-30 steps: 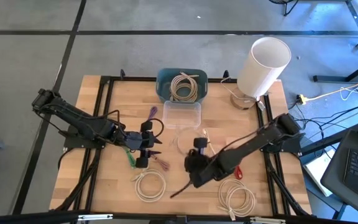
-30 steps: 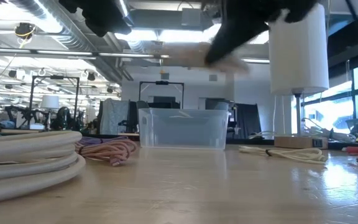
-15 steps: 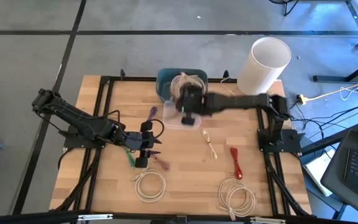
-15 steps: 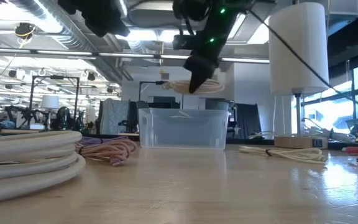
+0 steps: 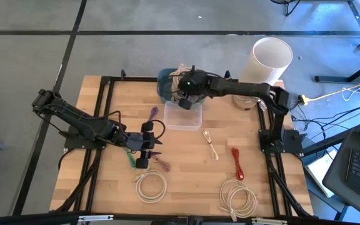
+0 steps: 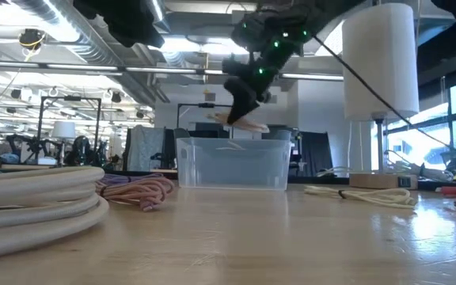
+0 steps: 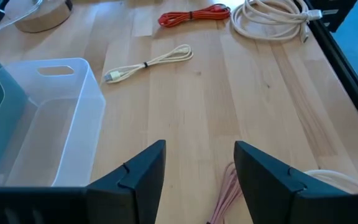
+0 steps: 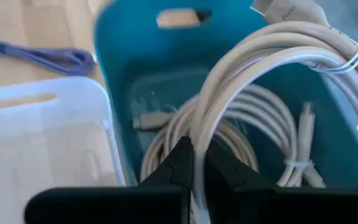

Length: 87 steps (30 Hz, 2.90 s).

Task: Pick & Place USB Port
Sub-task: Put the brown HDMI cable into the blue bin

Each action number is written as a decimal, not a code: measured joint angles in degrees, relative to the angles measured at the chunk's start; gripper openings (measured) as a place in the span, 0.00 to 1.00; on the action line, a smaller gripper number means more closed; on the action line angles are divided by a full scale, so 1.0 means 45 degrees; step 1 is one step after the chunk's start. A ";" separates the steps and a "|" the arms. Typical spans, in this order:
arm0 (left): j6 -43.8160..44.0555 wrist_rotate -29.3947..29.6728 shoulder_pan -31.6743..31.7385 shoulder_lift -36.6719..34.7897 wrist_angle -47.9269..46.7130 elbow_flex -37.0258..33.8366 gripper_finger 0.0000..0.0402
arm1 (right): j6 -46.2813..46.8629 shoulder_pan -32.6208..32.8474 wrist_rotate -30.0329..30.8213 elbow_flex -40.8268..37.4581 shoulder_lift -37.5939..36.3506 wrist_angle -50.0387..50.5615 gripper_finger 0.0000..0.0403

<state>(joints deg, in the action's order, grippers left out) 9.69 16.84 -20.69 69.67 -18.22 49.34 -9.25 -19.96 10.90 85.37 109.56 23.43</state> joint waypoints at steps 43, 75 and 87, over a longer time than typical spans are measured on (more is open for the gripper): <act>-0.1089 0.0000 0.0039 0.0000 0.0667 0.0000 0.46 | 0.0582 0.0353 0.0409 -0.1003 0.1657 -0.4761 0.48; 0.0480 0.0287 -0.0335 -0.0010 0.0064 0.0000 0.46 | 1.0832 1.1306 -0.1812 -0.1817 -0.1637 0.7801 0.27; -0.0359 0.0326 -0.0317 -0.0010 0.0068 0.0000 0.46 | 1.8359 1.4488 -0.1866 -0.2978 -0.1647 0.8752 0.27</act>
<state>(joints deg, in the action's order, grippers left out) 8.08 18.31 -22.11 69.63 -17.92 49.34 73.36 45.24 2.50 71.97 102.15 62.81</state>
